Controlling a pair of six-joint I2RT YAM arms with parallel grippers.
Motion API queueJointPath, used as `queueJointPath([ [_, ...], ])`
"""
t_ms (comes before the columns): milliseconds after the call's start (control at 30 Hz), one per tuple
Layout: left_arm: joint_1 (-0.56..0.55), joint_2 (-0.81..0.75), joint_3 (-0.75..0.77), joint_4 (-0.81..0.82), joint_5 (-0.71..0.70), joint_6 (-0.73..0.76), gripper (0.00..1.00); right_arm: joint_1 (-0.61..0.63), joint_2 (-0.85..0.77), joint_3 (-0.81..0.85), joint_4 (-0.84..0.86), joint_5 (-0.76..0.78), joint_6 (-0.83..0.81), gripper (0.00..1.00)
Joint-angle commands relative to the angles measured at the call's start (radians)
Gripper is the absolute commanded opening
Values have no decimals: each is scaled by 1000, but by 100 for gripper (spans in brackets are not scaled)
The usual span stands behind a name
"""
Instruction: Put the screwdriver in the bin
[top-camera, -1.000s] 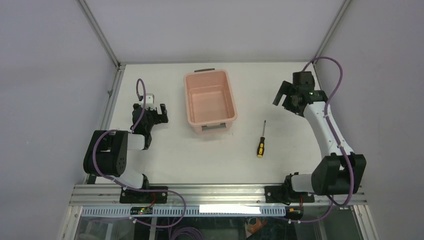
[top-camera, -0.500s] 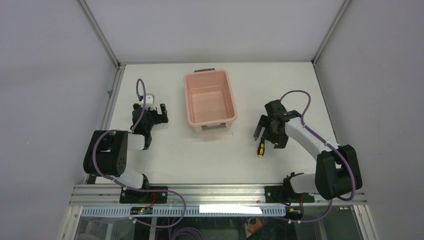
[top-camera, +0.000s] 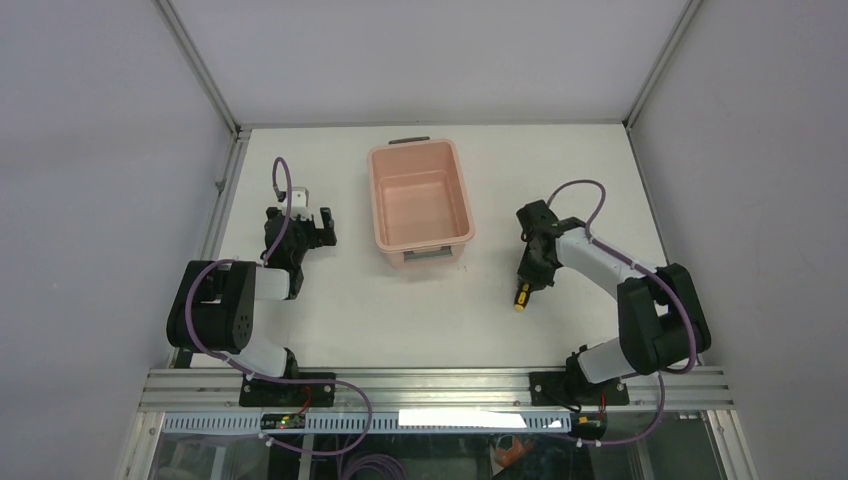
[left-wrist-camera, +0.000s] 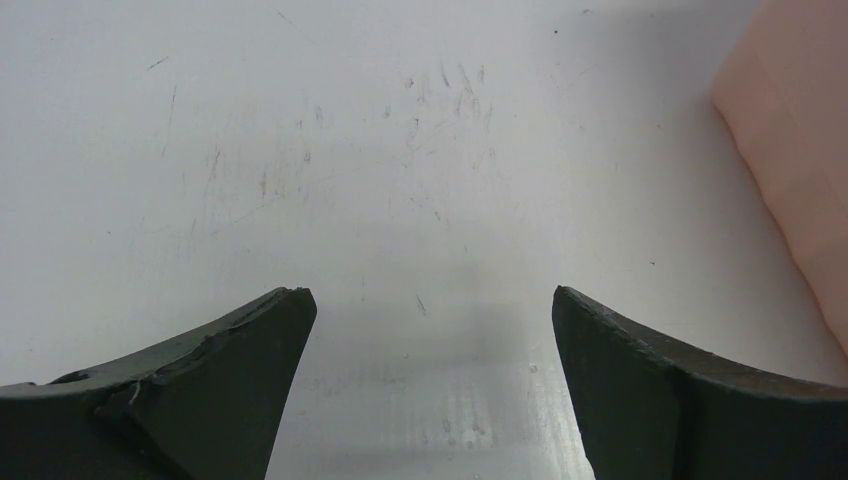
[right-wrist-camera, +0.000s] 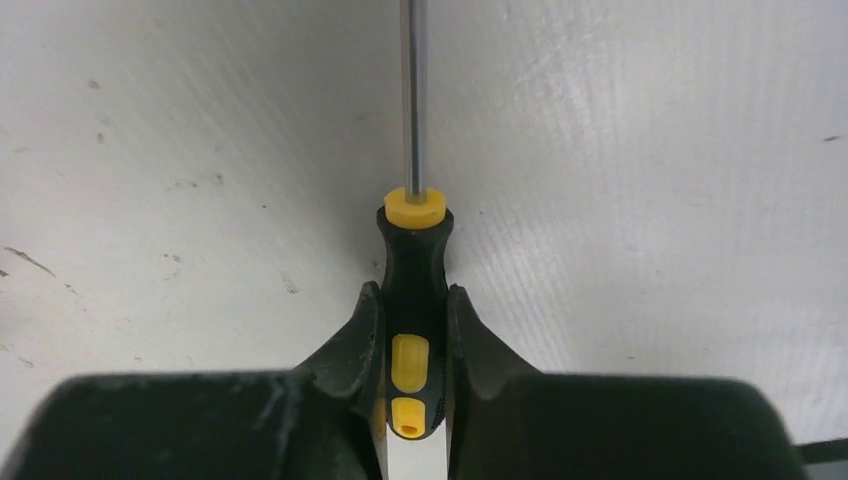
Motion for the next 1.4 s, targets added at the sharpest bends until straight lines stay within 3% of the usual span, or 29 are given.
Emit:
queueJointPath([
  [0, -8, -36, -8, 26, 26, -17, 99, -7, -30, 178, -117, 111, -117, 0],
  [133, -8, -36, -8, 26, 25, -17, 99, -28, -37, 325, -241, 169, -200, 0],
  [400, -8, -36, -8, 26, 26, -17, 99, -12, 29, 702, -402, 134, -305, 0],
  [633, -8, -35, -8, 26, 26, -17, 99, 207, 214, 1085, -454, 74, -314, 0],
  [867, -9, -35, -8, 26, 27, -17, 99, 312, 482, 1359, -441, -14, -299, 0],
  [1000, -7, -36, -8, 26, 26, -17, 99, 340, 620, 1398, -402, -56, -281, 0],
  [1367, -8, -35, -8, 26, 26, -17, 99, 370, 749, 1107, -139, -79, -206, 2],
])
